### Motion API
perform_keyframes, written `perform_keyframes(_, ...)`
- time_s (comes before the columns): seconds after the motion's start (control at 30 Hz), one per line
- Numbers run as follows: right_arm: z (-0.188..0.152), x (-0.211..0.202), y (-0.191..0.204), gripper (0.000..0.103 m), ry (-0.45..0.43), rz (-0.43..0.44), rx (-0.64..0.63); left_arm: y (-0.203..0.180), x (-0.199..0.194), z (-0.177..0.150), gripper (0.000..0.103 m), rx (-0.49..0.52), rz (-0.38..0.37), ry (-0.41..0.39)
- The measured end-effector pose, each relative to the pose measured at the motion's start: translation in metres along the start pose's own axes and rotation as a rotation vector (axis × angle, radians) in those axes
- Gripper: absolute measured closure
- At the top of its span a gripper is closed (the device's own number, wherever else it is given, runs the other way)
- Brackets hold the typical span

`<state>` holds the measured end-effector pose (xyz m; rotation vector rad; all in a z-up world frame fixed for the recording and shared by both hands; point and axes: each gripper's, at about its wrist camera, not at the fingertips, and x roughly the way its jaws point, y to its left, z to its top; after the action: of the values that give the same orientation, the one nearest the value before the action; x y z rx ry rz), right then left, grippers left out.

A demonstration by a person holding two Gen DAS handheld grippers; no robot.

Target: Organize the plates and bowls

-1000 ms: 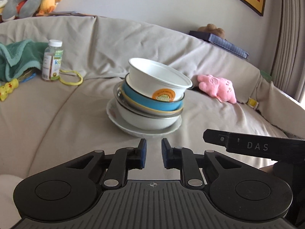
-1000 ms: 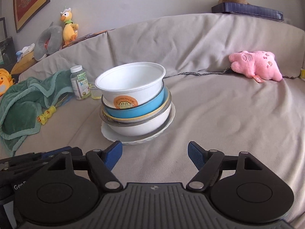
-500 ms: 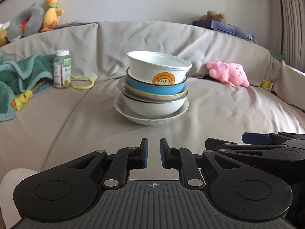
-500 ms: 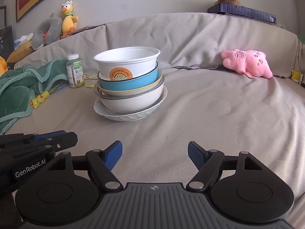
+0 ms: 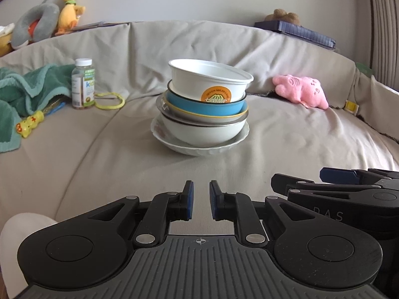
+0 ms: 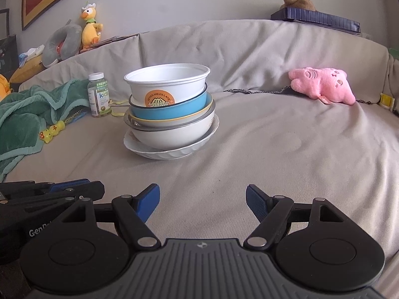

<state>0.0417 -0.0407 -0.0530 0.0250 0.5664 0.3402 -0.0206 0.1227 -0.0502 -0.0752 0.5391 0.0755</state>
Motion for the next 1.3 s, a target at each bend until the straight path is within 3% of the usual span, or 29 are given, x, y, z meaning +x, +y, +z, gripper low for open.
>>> perform_keyframes(1.3, 0.0021, -0.0089, 0.0067, 0.024, -0.010, -0.002, -0.017, 0.0001, -0.0097, 0.0016, 0.087, 0.003, -0.016, -0.017)
